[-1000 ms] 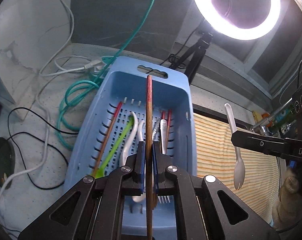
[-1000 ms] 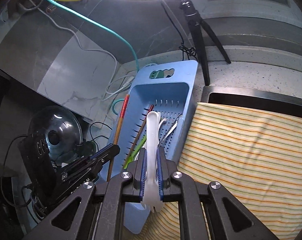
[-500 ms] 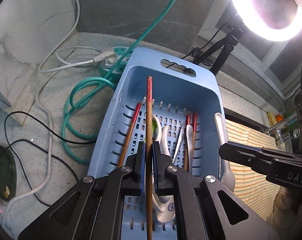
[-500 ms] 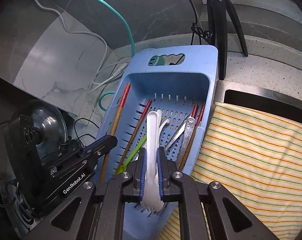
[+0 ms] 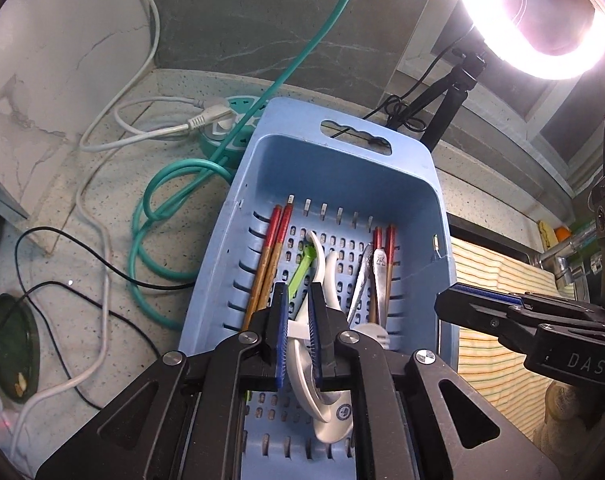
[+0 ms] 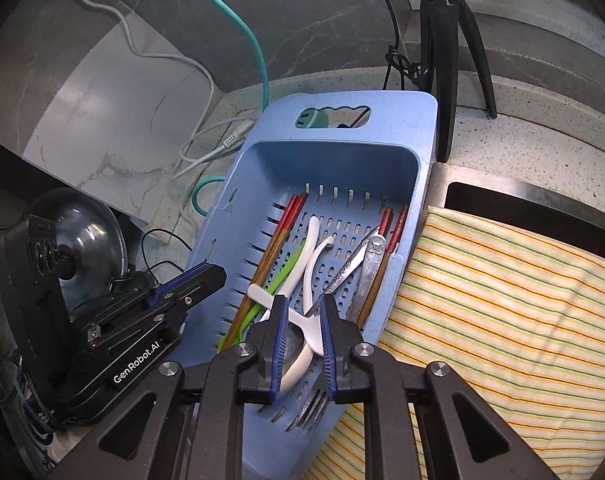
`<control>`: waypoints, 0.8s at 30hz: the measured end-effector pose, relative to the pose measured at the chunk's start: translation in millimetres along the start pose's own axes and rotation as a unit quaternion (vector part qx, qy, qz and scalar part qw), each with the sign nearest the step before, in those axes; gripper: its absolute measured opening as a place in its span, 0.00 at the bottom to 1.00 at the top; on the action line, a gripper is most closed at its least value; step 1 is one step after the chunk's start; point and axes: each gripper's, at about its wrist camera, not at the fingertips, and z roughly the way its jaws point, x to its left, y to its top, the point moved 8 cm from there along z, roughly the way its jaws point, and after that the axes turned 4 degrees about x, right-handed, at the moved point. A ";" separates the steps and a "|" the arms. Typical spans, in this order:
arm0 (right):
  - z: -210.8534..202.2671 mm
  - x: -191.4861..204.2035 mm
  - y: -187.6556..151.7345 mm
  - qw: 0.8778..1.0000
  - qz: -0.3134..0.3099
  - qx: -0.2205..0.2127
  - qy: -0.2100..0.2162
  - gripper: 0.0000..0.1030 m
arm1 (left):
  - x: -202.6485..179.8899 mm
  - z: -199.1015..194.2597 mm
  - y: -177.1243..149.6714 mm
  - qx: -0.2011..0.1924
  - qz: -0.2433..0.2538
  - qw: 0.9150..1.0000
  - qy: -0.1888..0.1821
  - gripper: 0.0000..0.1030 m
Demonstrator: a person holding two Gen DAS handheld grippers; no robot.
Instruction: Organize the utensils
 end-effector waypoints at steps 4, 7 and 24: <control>-7.3 2.3 -1.5 1.000 -0.008 -0.007 -0.003 0.20 | -0.2 -7.2 -2.7 -0.005 -0.002 1.000 0.004 0.08; -14.4 3.1 -2.6 1.000 -0.014 -0.015 -0.004 0.22 | -1.5 -13.7 -5.0 -0.011 0.000 1.000 0.008 0.10; -52.8 4.9 -15.7 0.996 -0.059 -0.055 -0.031 0.45 | -25.7 -55.9 -27.1 -0.045 0.017 0.998 0.030 0.30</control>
